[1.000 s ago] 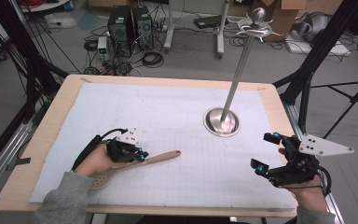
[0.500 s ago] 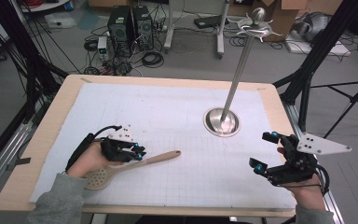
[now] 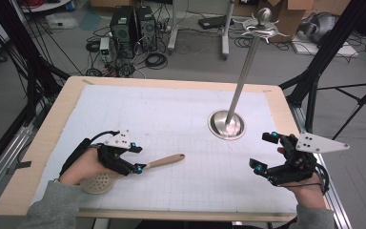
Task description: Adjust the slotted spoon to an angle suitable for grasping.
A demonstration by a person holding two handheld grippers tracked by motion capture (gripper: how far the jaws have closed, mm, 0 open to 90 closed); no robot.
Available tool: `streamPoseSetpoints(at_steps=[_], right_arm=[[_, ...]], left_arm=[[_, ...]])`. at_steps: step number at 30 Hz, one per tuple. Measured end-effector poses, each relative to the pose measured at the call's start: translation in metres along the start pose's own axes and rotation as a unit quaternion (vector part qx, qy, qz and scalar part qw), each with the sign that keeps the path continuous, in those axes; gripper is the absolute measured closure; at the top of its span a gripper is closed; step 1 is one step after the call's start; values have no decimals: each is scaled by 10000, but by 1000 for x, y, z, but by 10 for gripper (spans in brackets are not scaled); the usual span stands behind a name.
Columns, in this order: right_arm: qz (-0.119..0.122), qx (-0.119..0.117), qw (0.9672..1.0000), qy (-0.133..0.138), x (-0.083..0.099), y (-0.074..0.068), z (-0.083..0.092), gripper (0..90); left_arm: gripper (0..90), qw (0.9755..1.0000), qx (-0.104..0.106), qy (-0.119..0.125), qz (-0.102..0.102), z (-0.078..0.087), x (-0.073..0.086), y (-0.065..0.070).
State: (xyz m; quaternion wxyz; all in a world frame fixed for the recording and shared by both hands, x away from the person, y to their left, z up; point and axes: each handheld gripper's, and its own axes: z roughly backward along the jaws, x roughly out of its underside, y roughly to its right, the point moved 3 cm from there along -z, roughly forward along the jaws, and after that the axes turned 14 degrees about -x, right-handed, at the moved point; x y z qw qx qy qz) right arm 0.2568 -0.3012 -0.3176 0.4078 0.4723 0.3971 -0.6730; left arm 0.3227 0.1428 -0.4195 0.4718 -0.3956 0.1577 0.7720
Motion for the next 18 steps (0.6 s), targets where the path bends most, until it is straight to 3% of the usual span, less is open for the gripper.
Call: streamPoseSetpoints(at_steps=[6,11,18], right_arm=[[12,-121,9999,-19,-2,3,-11,14],[15,-226,9997,-33,-3,7,-21,14],[14,-282,9996,9,-5,9,-25,14]], left_arm=[[168,9997,-148,-123,126,4,6,-1],[137,9993,-170,-153,291,9,10,-1],[139,9989,-297,-215,289,12,13,-1]])
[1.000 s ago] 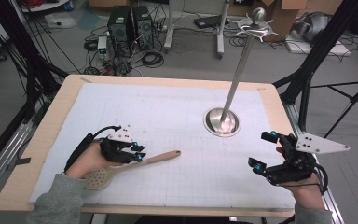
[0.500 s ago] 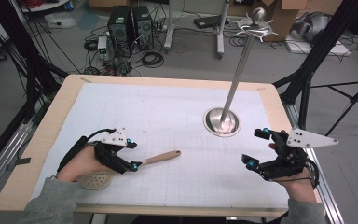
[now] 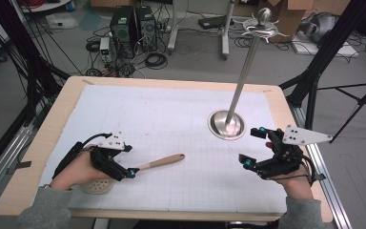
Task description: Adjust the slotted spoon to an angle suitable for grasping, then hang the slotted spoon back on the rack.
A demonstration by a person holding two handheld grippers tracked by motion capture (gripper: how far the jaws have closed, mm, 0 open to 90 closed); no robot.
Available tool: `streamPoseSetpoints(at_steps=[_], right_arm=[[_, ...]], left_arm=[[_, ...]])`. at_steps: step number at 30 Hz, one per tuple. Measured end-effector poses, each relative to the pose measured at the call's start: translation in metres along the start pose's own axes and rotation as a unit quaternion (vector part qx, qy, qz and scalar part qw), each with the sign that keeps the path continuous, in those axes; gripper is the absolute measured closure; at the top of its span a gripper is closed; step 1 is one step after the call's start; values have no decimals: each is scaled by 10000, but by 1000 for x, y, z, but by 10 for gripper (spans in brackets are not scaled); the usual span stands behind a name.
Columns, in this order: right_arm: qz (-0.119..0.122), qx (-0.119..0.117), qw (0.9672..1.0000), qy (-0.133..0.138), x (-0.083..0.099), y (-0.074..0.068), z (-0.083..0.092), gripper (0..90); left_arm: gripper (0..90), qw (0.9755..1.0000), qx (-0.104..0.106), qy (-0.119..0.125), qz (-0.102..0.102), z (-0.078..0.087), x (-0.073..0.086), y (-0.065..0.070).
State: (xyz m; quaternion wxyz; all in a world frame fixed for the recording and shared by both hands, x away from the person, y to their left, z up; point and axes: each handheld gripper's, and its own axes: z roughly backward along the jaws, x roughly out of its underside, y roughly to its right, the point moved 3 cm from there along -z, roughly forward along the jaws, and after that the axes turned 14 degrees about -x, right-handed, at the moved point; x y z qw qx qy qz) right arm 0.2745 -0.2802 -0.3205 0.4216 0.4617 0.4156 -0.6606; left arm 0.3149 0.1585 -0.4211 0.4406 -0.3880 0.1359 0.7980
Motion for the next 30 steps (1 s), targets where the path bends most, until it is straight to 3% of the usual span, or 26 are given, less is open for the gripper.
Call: streamPoseSetpoints(at_steps=[7,16,19,30], right_arm=[[69,-83,9999,9,-4,1,-8,14],[48,-101,9999,29,-5,0,-9,14],[43,-123,9999,39,-6,-1,-9,14],[22,-100,9999,38,-4,1,-6,14]], left_arm=[[165,9998,-195,-71,60,2,5,-1],[184,9997,-74,-180,-137,-1,7,3],[184,9996,-52,-259,-83,-4,10,4],[232,9986,72,-480,-209,-7,12,3]])
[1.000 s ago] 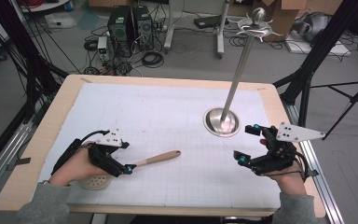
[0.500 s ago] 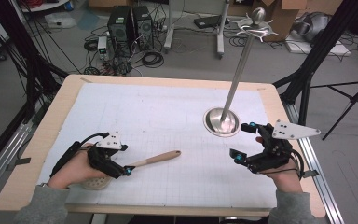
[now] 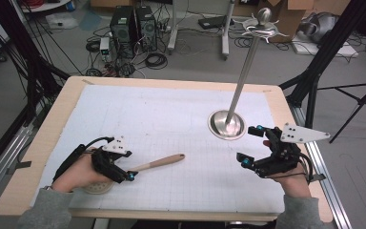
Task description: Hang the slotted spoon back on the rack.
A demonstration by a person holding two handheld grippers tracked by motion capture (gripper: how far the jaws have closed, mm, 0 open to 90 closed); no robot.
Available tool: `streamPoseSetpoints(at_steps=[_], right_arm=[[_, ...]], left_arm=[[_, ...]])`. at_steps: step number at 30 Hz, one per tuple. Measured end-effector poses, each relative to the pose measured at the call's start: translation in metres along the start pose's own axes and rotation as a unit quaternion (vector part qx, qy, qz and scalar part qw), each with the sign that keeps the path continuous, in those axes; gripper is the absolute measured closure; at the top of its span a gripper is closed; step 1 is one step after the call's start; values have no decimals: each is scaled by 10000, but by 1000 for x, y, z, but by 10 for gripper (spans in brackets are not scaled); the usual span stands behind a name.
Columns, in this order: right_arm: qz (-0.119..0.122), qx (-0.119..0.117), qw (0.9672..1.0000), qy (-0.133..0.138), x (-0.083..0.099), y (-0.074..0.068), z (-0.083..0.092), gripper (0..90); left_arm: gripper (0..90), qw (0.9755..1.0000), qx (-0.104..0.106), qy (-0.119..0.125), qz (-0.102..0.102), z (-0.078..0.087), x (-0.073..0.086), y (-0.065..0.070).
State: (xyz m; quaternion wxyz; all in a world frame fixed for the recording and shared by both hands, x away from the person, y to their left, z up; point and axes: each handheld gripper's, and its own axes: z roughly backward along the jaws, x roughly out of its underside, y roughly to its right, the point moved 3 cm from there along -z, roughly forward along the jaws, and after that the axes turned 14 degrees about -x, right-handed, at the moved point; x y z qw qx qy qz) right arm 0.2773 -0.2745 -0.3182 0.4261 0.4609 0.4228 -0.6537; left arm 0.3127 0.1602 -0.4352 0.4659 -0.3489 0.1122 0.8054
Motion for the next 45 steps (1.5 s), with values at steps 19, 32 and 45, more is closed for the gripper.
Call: streamPoseSetpoints(at_steps=[19,32,45], right_arm=[[-6,14,10000,-97,3,0,-2,14],[-40,23,9999,-132,5,-1,-2,14],[-43,15,9998,-177,7,-1,-3,14]], left_arm=[[469,9985,96,-530,-6,-6,5,1],[534,9973,155,-717,-75,-9,7,4],[595,9972,54,-697,-259,-10,6,5]])
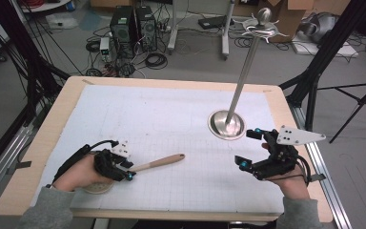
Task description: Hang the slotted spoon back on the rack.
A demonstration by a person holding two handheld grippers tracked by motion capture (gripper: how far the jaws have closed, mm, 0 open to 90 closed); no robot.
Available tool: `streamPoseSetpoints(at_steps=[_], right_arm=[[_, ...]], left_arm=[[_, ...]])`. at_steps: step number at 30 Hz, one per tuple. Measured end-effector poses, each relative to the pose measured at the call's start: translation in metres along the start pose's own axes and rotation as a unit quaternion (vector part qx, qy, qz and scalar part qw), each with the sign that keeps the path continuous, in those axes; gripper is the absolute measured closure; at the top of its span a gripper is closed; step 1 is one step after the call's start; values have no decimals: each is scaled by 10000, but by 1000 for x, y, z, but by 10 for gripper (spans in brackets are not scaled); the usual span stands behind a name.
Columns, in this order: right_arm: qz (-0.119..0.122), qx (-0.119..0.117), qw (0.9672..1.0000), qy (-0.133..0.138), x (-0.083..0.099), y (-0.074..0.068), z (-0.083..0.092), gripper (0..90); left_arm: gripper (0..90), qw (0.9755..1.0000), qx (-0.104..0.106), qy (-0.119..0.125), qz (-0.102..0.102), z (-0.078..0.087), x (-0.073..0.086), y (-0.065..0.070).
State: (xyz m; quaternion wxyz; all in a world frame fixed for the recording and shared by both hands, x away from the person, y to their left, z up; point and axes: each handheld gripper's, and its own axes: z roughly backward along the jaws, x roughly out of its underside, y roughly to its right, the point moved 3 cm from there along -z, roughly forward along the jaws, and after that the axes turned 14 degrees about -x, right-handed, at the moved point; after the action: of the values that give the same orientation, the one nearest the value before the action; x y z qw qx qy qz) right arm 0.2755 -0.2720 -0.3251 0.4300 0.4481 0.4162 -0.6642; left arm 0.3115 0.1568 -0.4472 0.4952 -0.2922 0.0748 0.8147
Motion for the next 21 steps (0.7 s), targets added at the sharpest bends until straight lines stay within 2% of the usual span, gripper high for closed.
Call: streamPoseSetpoints(at_steps=[6,15,18,21], right_arm=[[1,16,10000,49,0,0,2,14],[-48,9,10000,-2,1,0,1,15],[-21,8,10000,-10,1,1,0,14],[-28,12,10000,-24,1,1,0,15]], left_arm=[[620,10000,-54,70,12,-1,-1,1],[762,9999,-3,124,-118,-1,-2,3],[767,9998,-37,69,-188,-1,-3,3],[773,9998,-68,48,-162,-1,-5,6]])
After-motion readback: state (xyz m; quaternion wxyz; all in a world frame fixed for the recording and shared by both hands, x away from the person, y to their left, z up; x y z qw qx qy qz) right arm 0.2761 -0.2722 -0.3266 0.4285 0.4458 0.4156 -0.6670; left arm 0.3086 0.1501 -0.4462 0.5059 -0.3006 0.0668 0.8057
